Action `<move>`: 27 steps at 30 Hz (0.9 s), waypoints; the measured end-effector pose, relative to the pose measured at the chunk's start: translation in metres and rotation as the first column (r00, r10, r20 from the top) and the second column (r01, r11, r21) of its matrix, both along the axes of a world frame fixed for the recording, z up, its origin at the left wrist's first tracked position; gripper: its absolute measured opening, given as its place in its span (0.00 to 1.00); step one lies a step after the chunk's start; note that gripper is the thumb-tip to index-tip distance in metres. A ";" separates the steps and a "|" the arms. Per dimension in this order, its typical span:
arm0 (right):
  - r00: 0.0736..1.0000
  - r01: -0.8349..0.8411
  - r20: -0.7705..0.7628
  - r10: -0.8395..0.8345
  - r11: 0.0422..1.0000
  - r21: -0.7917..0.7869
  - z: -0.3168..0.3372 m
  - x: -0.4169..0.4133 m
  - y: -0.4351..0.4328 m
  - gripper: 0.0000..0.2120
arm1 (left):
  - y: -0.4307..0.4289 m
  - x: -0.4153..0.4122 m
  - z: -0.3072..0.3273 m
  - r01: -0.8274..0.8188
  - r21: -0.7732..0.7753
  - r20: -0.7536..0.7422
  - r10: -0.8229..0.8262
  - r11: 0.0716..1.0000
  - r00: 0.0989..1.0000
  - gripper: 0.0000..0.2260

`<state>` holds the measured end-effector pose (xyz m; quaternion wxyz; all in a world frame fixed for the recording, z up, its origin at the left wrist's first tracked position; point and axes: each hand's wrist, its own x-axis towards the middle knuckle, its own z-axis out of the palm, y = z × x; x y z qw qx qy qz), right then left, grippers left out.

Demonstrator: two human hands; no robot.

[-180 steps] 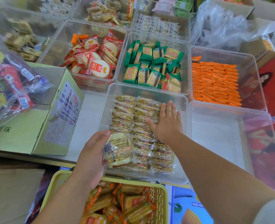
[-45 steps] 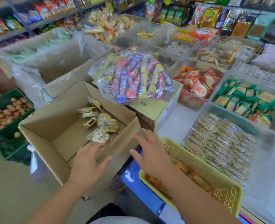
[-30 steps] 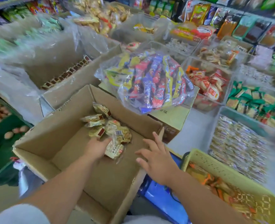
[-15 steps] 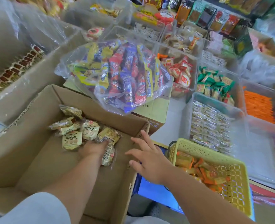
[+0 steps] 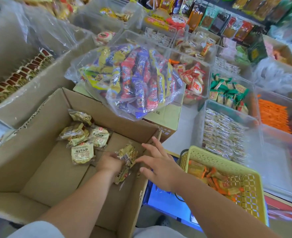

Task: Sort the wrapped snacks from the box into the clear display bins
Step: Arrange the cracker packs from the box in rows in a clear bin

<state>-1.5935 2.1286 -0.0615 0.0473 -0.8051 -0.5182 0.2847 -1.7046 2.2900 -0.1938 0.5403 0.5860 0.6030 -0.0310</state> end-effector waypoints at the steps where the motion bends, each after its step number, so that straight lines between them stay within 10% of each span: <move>1: 1.000 0.000 -0.004 0.000 1.000 0.005 -0.001 0.001 0.000 0.19 | 0.003 -0.003 0.001 -0.042 -0.012 0.040 0.043 0.999 0.998 0.18; 8: 0.999 0.002 -0.053 0.000 0.999 0.036 0.008 0.003 -0.001 0.23 | 0.001 -0.019 0.049 -0.228 0.057 0.259 0.206 0.972 0.943 0.12; 12: 0.931 0.299 -0.296 -0.211 0.908 0.294 0.030 -0.001 -0.006 0.25 | -0.020 -0.041 0.106 -0.063 0.671 0.275 -0.169 0.738 0.946 0.15; 14: 0.785 0.562 -0.524 -0.331 0.738 0.374 0.047 -0.004 -0.015 0.22 | -0.038 -0.044 0.134 -0.017 0.875 0.198 -0.325 0.485 0.925 0.17; 16: 0.431 0.771 -0.838 -0.335 0.619 0.149 0.062 0.000 -0.026 0.24 | -0.059 -0.039 0.159 0.001 0.961 0.123 -0.433 0.275 0.893 0.16; 19: -0.009 0.750 -0.968 -0.250 0.638 -0.172 0.074 0.020 -0.058 0.32 | -0.100 -0.025 0.189 0.032 0.999 -0.013 -0.565 0.024 0.825 0.15; 27: -0.208 0.777 -0.976 -0.061 0.596 -0.203 0.067 0.081 -0.165 0.17 | -0.204 0.035 0.207 0.098 0.987 -0.158 -0.655 -0.127 0.739 0.10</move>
